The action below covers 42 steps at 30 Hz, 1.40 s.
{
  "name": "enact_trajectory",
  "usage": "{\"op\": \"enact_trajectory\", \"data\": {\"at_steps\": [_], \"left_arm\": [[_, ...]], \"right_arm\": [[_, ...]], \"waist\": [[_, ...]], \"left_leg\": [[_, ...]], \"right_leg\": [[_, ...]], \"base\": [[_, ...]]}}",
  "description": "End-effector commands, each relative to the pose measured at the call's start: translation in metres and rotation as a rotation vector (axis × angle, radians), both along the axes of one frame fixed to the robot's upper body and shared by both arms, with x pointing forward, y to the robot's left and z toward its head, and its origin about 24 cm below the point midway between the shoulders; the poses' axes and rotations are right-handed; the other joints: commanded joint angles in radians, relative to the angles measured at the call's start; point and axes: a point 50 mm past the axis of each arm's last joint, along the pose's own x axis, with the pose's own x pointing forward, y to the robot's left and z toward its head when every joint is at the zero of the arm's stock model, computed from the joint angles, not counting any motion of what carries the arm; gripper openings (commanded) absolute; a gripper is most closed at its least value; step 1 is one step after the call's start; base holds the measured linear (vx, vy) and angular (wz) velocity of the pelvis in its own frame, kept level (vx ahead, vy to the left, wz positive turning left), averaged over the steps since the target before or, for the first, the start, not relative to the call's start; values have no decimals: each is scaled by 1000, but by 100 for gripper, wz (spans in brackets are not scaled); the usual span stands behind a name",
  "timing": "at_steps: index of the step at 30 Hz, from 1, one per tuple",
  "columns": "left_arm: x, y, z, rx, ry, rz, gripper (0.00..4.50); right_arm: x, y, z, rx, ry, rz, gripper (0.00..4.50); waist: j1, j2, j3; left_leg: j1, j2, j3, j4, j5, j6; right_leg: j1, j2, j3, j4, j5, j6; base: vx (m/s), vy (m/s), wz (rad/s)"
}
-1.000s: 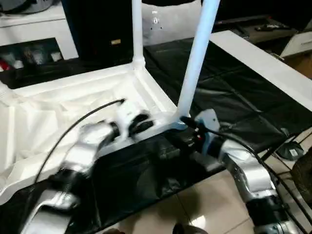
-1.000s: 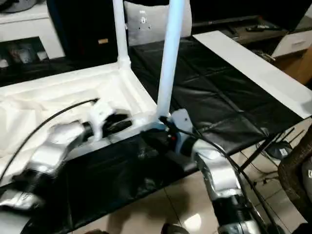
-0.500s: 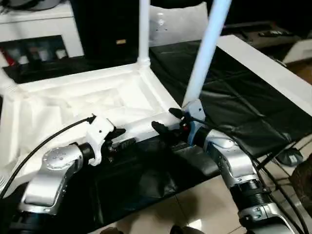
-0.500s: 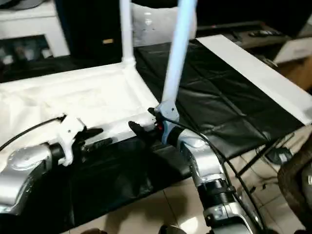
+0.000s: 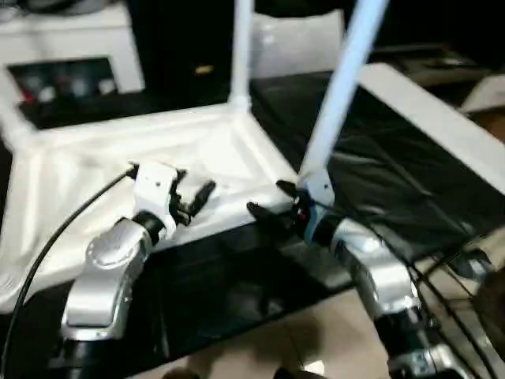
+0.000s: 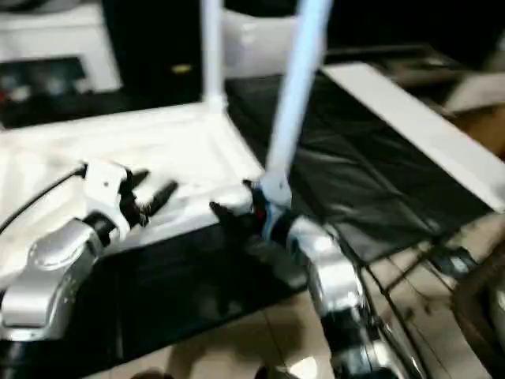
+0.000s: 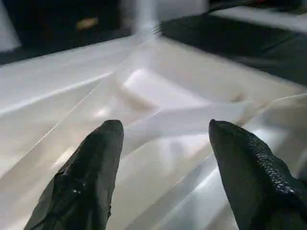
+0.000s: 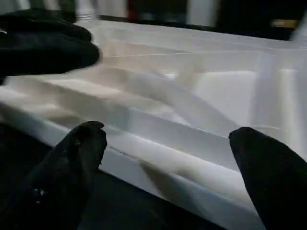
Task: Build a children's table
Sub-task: Rotate leg to tighten, then rotate table base
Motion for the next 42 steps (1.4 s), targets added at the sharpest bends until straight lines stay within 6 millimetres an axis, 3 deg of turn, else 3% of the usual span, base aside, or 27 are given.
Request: {"op": "enact_trajectory", "data": {"at_steps": [1, 2, 3, 4, 5, 6, 7, 8, 9, 10, 11, 12, 13, 14, 15, 16, 17, 18, 19, 22, 27, 30, 32, 35, 36, 40, 42], "left_arm": [[5, -3, 0, 6, 2, 49, 315], [5, -4, 0, 3, -1, 59, 315], [4, -6, -1, 4, -7, 48, 315], [2, -9, -1, 15, -13, 33, 315], [-1, -11, -3, 38, -8, 25, 315], [-1, -11, -3, 39, -8, 25, 315], [-3, -11, -4, 42, -14, 33, 315], [-4, -11, -4, 41, -17, 37, 315], [-4, -12, -5, 41, -20, 39, 315], [-6, -11, -6, 48, -11, 40, 315], [-6, -11, -7, 53, -3, 41, 315], [-7, -11, -9, 57, 2, 42, 315], [-8, -11, -9, 57, 4, 38, 315], [-11, -12, -11, 56, 5, 21, 315], [-13, -12, -11, 57, 4, 5, 315], [-14, -12, -11, 58, 3, -4, 315], [-16, -13, -12, 49, 19, -49, 315], [-18, -13, -14, 43, 36, -75, 315], [-19, -12, -15, 40, 51, -89, 315], [-21, -3, -17, 58, 72, -108, 333], [-25, 1, -19, 22, 97, -118, 375], [-29, 11, -21, 29, 90, -101, 405], [-30, 12, -21, 30, 89, -103, 418], [-37, 20, -26, 4, 74, -56, 436], [-41, 24, -28, -17, 56, -11, 436], [-52, 29, -35, -41, 44, 66, 443], [-59, 31, -38, -50, 18, 98, 443]], "right_arm": [[2, -8, 8, 7, -41, -34, 450], [1, -9, 9, 10, -42, -37, 450], [1, -9, 10, 11, -44, -42, 450], [1, -10, 10, 11, -45, -43, 450], [2, -11, 11, 7, -49, -49, 450], [2, -11, 11, 7, -50, -49, 450], [3, -12, 12, 2, -49, -50, 450], [3, -13, 12, -1, -50, -51, 450], [3, -14, 12, -2, -51, -52, 450], [4, -15, 12, 2, -51, -58, 450], [4, -16, 13, 6, -51, -64, 450], [4, -17, 13, 9, -51, -67, 450], [5, -18, 13, 13, -44, -78, 450], [7, -22, 12, 17, -17, -112, 450], [8, -23, 11, 19, -5, -115, 450], [8, -23, 11, 20, 0, -114, 450], [9, -25, 11, 10, -5, -131, 450], [11, -27, 11, 1, -12, -155, 450], [13, -29, 11, -7, -16, -178, 450], [22, -42, 10, -33, -9, -287, 450], [26, -54, 11, -41, -9, -342, 450], [36, -89, 17, -71, -18, -460, 450], [38, -95, 18, -79, -19, -485, 450], [43, -131, 18, -140, -27, -628, 450], [43, -142, 18, -177, -37, -659, 450], [40, -143, 16, -169, -36, -626, 450], [38, -139, 14, -141, -24, -591, 450]], "waist": [[4, 16, -57], [42, -13, -64], [65, -34, -62], [78, -30, -63], [78, -35, -63], [87, -29, -67], [86, -29, -64], [96, -8, -66], [91, 19, -68], [87, 31, -72], [46, 63, -70], [36, 62, -73], [53, 50, -54], [50, 41, -53], [63, 29, -38], [63, 17, -40], [70, 1, -40], [73, -4, -43], [70, -3, -44], [60, 5, -47], [39, 2, -47], [32, -6, -46], [35, -6, -44], [34, -13, -46], [39, -12, -47], [50, -15, -49], [48, -16, -52]], "left_leg": [[-20, 2, -28, -98, -393, 172], [-13, -58, 47, 7, -287, 114], [-32, -49, 76, 101, -124, 92], [-41, -36, 76, 113, -112, 100], [-77, -14, 64, 146, -139, 112], [-78, 11, 52, 149, -170, 102], [-75, 18, 50, 142, -174, 103], [-51, 30, 53, 99, -124, 118], [-41, 36, 51, 30, -38, 177], [-10, 30, 50, -7, 36, 222], [46, 64, -26, -49, 126, 376], [90, 116, 7, -20, 115, 374], [42, 118, 49, -65, -133, 246], [44, 103, 52, -65, -241, 191], [50, 64, 82, -66, -476, 47], [52, 49, 89, -58, -527, 6], [53, 37, 101, -58, -514, -12], [63, 37, 107, -56, -467, 2], [58, 37, 111, -64, -420, 11], [49, 40, 109, -81, -400, 7], [53, 40, 112, -85, -419, 19], [59, 40, 116, -82, -430, 25], [62, 39, 121, -79, -418, 33], [59, 43, 120, -80, -409, 35], [65, 44, 125, -79, -403, 35], [67, 49, 138, -82, -377, 42], [52, 53, 135, -90, -353, 51]], "right_leg": [[54, -72, 74, -54, -138, -207], [67, -171, 59, -139, -439, -73], [63, -240, 57, -182, -627, 110], [68, -270, 83, -178, -624, 163], [89, -328, 100, -148, -543, 243], [104, -362, 97, -142, -425, 208], [115, -359, 75, -145, -377, 157], [130, -310, 31, -148, -265, 5], [143, -223, -20, -116, -168, -88], [123, -142, -55, -85, -136, -80], [68, -18, -49, 32, -132, -30], [-5, -23, 39, 34, -144, -8], [16, -36, 71, 39, -100, -29], [21, -46, 89, 22, -90, -40], [21, -87, 118, -46, -211, -71], [29, -105, 129, -62, -303, -71], [38, -121, 142, -90, -485, -33], [34, -129, 146, -110, -599, 6], [42, -128, 142, -120, -633, 29], [52, -114, 129, -126, -586, 48], [51, -108, 121, -132, -534, 29], [43, -107, 120, -135, -547, 23], [39, -106, 121, -135, -535, 14], [42, -108, 119, -132, -520, 0], [39, -106, 121, -132, -501, -4], [39, -102, 130, -123, -431, -23], [49, -100, 133, -110, -359, -29]], "base": [[-6, -158, 65], [-24, -131, 50], [-5, -113, 40], [-5, -113, 40], [-7, -91, 47], [-20, -37, 43], [-20, -37, 43], [-24, -8, 52], [-28, 42, 65], [-28, 42, 65], [-4, 74, 51], [11, 56, 44], [11, 56, 44], [-33, 28, 34], [-62, 8, 5], [-62, 8, 5], [-71, -2, -1], [-71, -11, -4], [-71, -11, -4], [-62, -4, -14], [-11, 2, -2], [0, 0, 0], [0, 0, 0], [0, 0, 0], [0, 0, 0], [0, 0, 0], [0, 0, 0]]}}
